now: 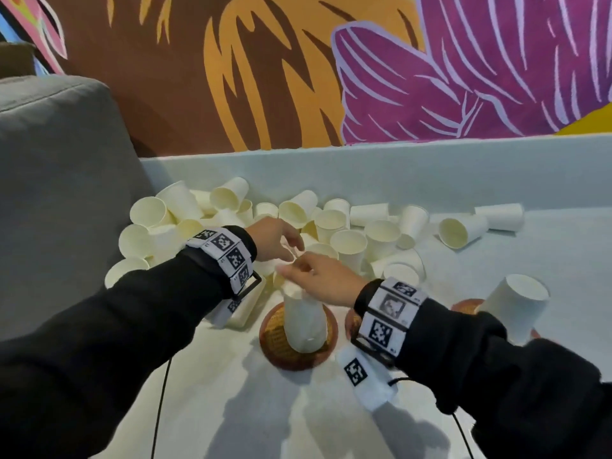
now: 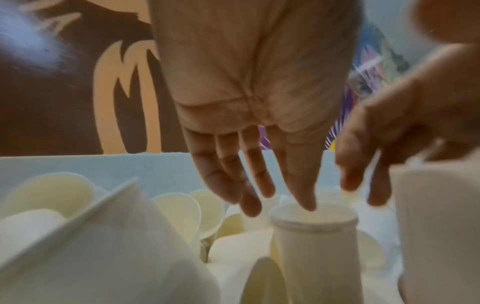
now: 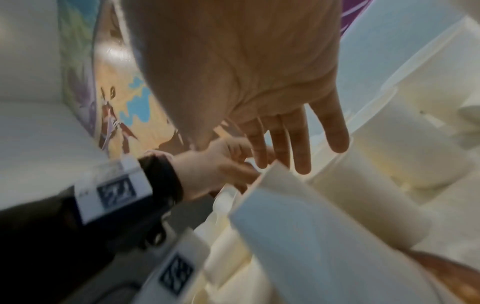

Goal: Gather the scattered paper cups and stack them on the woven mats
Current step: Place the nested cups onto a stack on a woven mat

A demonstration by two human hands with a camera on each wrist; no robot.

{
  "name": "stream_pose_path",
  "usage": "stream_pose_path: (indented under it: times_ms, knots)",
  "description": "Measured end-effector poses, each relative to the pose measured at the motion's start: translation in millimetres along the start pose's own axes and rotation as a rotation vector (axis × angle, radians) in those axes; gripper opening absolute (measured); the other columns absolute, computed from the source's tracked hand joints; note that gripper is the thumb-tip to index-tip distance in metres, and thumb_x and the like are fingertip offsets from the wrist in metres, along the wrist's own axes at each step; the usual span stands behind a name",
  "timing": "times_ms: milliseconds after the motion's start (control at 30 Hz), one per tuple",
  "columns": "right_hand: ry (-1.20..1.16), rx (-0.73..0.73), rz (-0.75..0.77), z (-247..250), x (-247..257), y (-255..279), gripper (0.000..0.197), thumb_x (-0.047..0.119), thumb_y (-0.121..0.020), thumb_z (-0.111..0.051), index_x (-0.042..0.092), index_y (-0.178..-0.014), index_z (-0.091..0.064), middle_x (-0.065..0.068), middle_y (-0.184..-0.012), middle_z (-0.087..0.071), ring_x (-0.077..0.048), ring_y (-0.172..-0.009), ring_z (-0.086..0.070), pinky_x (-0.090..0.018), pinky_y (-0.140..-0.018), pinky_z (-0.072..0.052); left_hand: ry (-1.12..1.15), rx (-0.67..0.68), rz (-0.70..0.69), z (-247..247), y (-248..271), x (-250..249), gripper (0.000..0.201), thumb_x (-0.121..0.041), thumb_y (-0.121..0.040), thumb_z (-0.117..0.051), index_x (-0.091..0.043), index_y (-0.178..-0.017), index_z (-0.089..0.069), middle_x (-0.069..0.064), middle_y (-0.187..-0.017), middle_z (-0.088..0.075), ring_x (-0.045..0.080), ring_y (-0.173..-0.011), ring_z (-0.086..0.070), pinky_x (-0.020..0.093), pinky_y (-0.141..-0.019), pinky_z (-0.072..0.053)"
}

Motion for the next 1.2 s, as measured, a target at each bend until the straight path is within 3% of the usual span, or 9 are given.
stream_pose_path:
  times_ms: [67,200,333,467,600,733,833,1067,1200]
  knots:
    - [-0.015,-0.112,-0.038,18.8,-3.0,-3.9,0.051,0.047,-0.098,-0.033,0.005,-0.117,-0.056,-0.012,-0.116,-0.06,-0.026,-0.105,-0.055,-0.032,-0.082,-0.037,-0.055,0.052,-0.045,-12.9,-9.1,2.5,0.028,-0.021,-0.081,-0.071,-0.015,-0.109,-0.068,-0.003,-0.104,-0.062,0.01,-0.085,-0.052,0.017,-0.075,-0.035]
    - [0.04,-0.266,-0.165,42.7,-19.6,-8.3,0.029,0.02,-0.095,-0.045,0.009,-0.119,-0.058,-0.008,-0.124,-0.06,-0.023,-0.115,-0.054,-0.025,-0.088,-0.037,-0.086,0.116,-0.108,-39.5,-24.3,7.1,0.024,-0.026,-0.087,-0.064,-0.013,-0.107,-0.071,0.003,-0.113,-0.066,0.018,-0.09,-0.056,0.022,-0.079,-0.039]
    - [0.036,-0.334,-0.215,48.3,-27.3,-6.5,0.048,0.024,-0.087,-0.061,0.011,-0.131,-0.047,-0.008,-0.133,-0.053,-0.022,-0.12,-0.051,-0.029,-0.096,-0.041,0.116,-0.126,-0.114,-33.4,-28.0,4.9,0.024,-0.023,-0.094,-0.056,-0.003,-0.096,-0.068,0.003,-0.084,-0.061,0.017,-0.077,-0.055,0.019,-0.068,-0.034]
    - [-0.054,-0.438,-0.153,47.7,-19.0,-5.0,0.082,0.034,-0.076,-0.075,0.011,-0.141,-0.031,-0.01,-0.135,-0.046,-0.026,-0.12,-0.049,-0.031,-0.093,-0.042,0.607,-0.366,0.058,8.5,-23.8,2.0,0.026,-0.026,-0.099,-0.045,-0.007,-0.089,-0.06,0.006,-0.061,-0.054,0.012,-0.048,-0.049,0.021,-0.05,-0.041]
    - [-0.176,-0.637,0.072,44.7,4.8,1.4,0.077,0.033,-0.073,-0.078,0.018,-0.135,-0.034,-0.005,-0.128,-0.049,-0.021,-0.114,-0.049,-0.028,-0.092,-0.044,0.972,-0.035,0.254,29.2,-6.1,-2.6,0.023,-0.019,-0.102,-0.037,-0.003,-0.095,-0.051,0.008,-0.066,-0.045,0.014,-0.047,-0.043,0.016,-0.035,-0.035]
    - [-0.212,-0.653,0.207,35.2,33.2,17.1,0.065,0.032,-0.072,-0.078,0.019,-0.124,-0.041,0.014,-0.103,-0.052,0.0,-0.087,-0.052,-0.008,-0.07,-0.044,0.86,0.197,0.195,27.3,19.1,-5.2,0.027,-0.008,-0.097,-0.031,-0.002,-0.081,-0.051,0.003,-0.047,-0.049,0.006,-0.032,-0.04,0.013,-0.031,-0.027]
    - [-0.213,-0.595,0.211,24.4,37.3,21.0,0.062,0.033,-0.07,-0.08,0.022,-0.117,-0.042,0.02,-0.093,-0.051,0.006,-0.082,-0.052,-0.007,-0.065,-0.045,0.686,0.321,0.186,21.0,33.5,-2.2,0.025,-0.009,-0.097,-0.034,-0.005,-0.082,-0.054,-0.005,-0.036,-0.051,0.005,-0.033,-0.037,0.014,-0.036,-0.026]
    - [-0.147,-0.299,0.063,-20.9,5.0,14.0,0.067,0.027,-0.069,-0.081,0.02,-0.123,-0.042,0.004,-0.109,-0.057,-0.011,-0.097,-0.055,-0.016,-0.075,-0.045,0.299,0.085,0.204,1.3,21.0,32.3,0.019,-0.023,-0.091,-0.055,-0.011,-0.101,-0.067,0.004,-0.096,-0.07,0.014,-0.07,-0.064,0.021,-0.056,-0.046]
    - [-0.232,-0.257,-0.058,-43.2,-18.5,9.2,0.069,0.026,-0.065,-0.084,0.023,-0.122,-0.044,0.001,-0.116,-0.058,-0.018,-0.11,-0.054,-0.035,-0.092,-0.047,-0.048,-0.125,0.312,-1.4,8.6,57.1,0.039,-0.023,-0.087,-0.061,-0.007,-0.122,-0.056,0.012,-0.124,-0.058,0.028,-0.112,-0.056,0.032,-0.089,-0.046]
Point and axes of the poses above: each hand's wrist, its own y-axis away from the middle knuckle, its own z-axis out of the back of the hand, x = y × z, the point moved 1 cm from there along -y, towards the middle knuckle
